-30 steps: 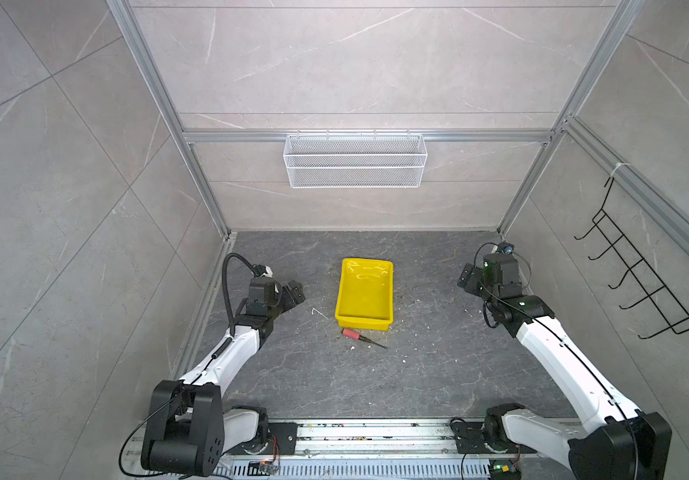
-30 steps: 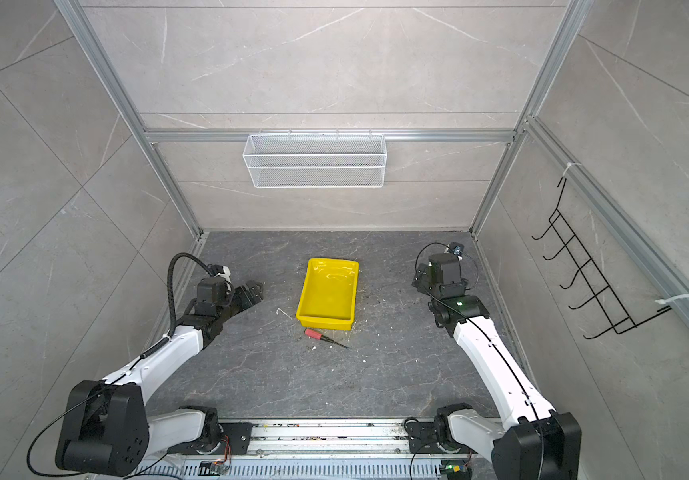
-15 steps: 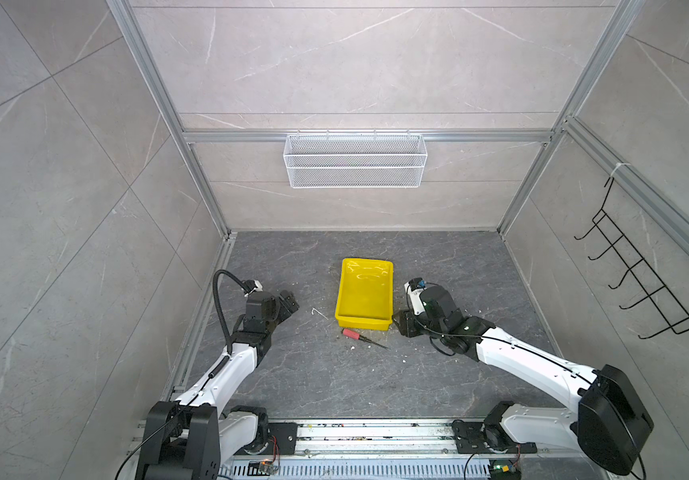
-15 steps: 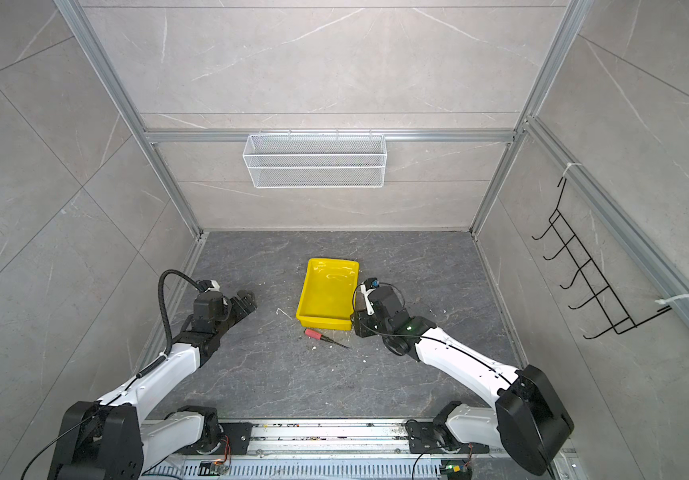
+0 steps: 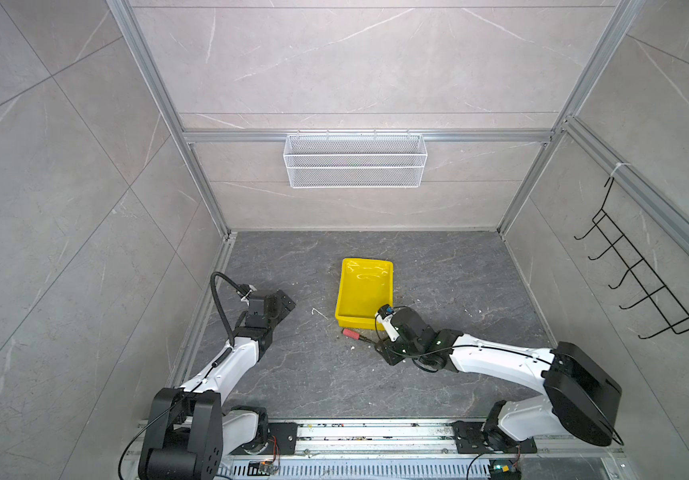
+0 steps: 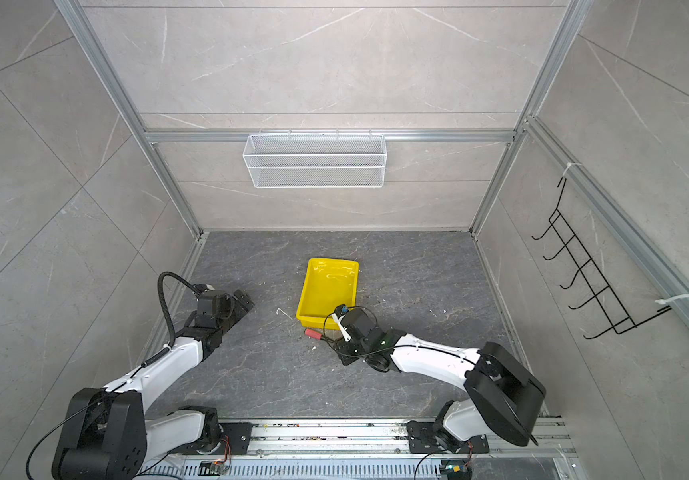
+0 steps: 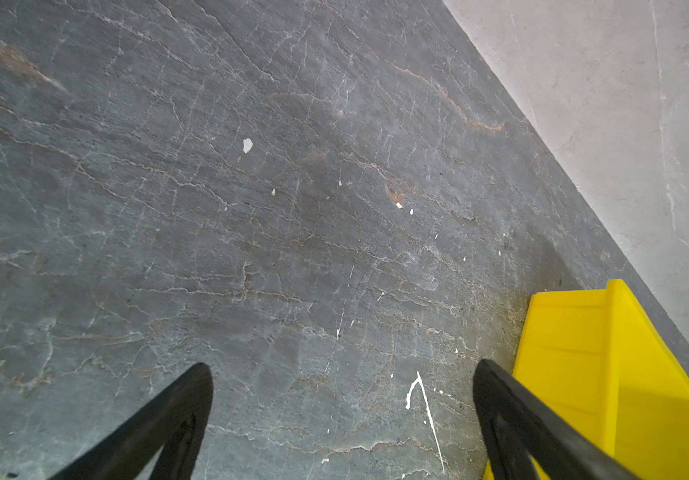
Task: Put the screwdriver in the bin
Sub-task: 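Move the right gripper toward the red-handled screwdriver while the left arm lifts, then lower the right gripper and close it on the red screwdriver handle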
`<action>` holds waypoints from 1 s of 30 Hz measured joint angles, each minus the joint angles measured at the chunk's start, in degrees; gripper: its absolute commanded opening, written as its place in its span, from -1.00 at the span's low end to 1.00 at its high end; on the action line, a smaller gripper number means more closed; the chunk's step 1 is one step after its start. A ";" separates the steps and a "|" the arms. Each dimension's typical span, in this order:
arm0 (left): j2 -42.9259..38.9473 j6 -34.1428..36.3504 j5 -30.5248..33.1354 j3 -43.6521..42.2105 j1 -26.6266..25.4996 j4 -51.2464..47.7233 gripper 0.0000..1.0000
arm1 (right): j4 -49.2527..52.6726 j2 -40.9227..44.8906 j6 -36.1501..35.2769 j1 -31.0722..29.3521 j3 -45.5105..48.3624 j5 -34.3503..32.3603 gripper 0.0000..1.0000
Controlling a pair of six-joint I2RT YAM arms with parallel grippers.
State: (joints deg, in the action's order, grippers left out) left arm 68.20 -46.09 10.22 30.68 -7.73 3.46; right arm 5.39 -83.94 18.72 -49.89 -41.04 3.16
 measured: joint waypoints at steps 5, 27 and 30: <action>-1.25 -0.04 -0.20 -2.45 0.00 3.15 1.00 | -1.44 -5.16 -1.70 -2.23 -0.85 -2.86 -0.23; -0.96 -0.02 -1.64 -3.06 0.00 6.32 0.99 | -8.24 -16.61 -7.08 -3.34 -8.61 -9.01 -0.21; -0.24 -0.02 -1.92 -3.06 0.00 6.64 0.99 | -8.28 -17.38 -7.89 -3.37 -9.94 -8.98 -0.21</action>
State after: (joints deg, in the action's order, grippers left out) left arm 67.96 -46.11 8.29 27.62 -7.73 10.11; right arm -2.90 -101.32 10.83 -53.25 -50.98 -5.82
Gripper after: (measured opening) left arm 0.996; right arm 0.394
